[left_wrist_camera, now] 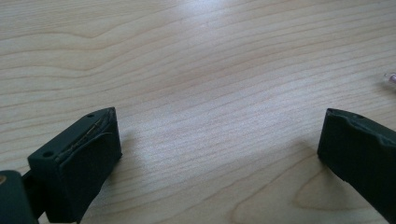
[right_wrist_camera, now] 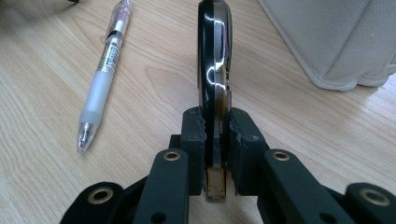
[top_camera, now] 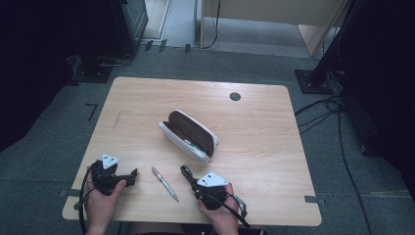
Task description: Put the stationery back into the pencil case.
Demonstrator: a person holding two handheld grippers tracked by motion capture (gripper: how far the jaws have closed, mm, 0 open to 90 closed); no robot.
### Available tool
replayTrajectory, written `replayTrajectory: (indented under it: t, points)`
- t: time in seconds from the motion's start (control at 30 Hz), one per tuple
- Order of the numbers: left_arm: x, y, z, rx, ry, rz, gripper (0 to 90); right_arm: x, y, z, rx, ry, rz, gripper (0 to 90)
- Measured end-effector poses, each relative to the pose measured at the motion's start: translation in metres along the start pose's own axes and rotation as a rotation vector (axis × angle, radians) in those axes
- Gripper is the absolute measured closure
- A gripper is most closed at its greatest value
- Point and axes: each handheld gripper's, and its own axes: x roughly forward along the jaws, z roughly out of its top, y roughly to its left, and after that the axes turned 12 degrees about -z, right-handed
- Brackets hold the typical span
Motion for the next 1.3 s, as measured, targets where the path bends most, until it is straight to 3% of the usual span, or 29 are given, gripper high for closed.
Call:
replayTrajectory:
  t: [0.63,1.3]
  points:
    - [0.000,0.000,0.000,0.000,0.000,0.000,0.0,-0.011,-0.004,0.007,0.005,-0.030,0.015,78.9]
    - [0.000,0.000,0.000,0.000,0.000,0.000,0.0,-0.032,-0.015,0.035,-0.005,-0.073,0.018,78.9]
